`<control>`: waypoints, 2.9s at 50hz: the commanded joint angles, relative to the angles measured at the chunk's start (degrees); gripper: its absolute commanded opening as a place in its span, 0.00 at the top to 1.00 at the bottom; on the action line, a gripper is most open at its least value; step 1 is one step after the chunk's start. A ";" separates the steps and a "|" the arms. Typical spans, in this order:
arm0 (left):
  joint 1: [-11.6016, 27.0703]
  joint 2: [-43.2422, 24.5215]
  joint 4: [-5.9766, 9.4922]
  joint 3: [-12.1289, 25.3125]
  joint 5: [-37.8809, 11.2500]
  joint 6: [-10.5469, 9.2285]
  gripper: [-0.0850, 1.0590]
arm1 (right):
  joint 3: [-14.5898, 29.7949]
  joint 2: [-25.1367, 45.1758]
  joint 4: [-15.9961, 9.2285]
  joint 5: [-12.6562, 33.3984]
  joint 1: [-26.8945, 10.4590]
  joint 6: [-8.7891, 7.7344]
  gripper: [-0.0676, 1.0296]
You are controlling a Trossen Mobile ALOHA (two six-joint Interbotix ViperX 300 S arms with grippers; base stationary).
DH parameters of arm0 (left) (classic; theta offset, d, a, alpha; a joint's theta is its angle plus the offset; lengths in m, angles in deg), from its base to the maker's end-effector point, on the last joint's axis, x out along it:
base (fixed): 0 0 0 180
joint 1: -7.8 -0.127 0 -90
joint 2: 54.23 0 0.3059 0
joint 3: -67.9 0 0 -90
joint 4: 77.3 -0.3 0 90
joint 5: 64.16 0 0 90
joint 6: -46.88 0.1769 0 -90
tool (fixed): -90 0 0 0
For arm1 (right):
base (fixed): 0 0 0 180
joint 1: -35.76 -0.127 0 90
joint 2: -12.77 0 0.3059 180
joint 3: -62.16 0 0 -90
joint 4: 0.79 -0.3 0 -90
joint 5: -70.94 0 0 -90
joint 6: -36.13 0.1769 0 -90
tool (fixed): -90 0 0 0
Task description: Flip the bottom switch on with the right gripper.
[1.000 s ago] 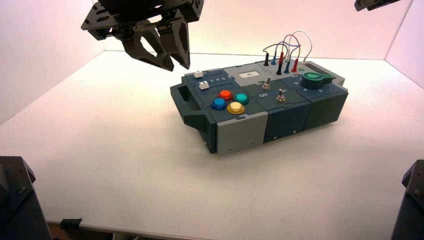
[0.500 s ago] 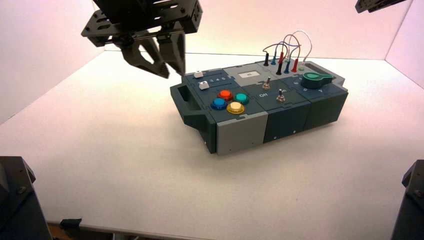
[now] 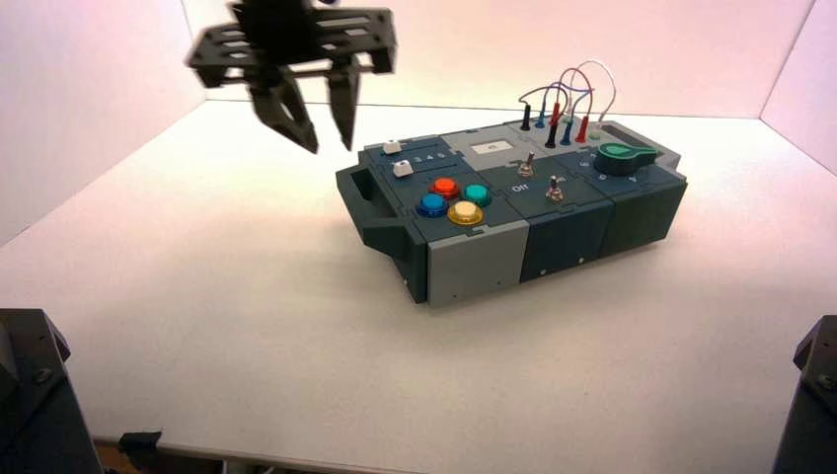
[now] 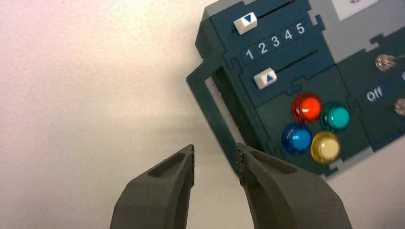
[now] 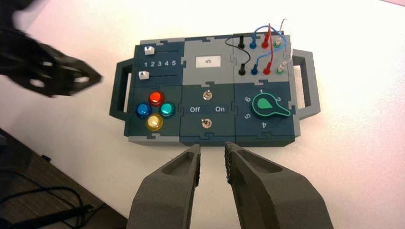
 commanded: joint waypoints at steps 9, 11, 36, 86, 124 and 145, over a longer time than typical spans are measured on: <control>-3.16 -10.81 2.46 7.82 -3.16 1.32 0.47 | 2.02 0.62 -0.62 0.18 0.09 -0.09 0.67; -3.52 -11.78 2.81 8.35 -3.16 1.85 0.47 | 2.02 0.62 -0.62 0.26 0.09 0.00 0.67; -4.75 -16.87 6.50 9.93 -3.16 5.27 0.70 | 2.37 0.00 -0.62 0.79 0.09 -0.09 0.67; -14.15 -20.92 11.25 16.52 -4.66 18.98 0.95 | 1.05 15.03 -8.00 -3.08 -6.33 -0.79 0.74; -14.15 -23.91 12.13 20.21 -5.98 21.53 0.95 | 5.54 41.31 -8.61 -14.33 -12.22 -1.32 0.94; -14.15 -24.08 12.48 20.65 -5.98 21.71 0.95 | 8.88 48.96 -8.70 -16.96 -12.39 -1.32 0.96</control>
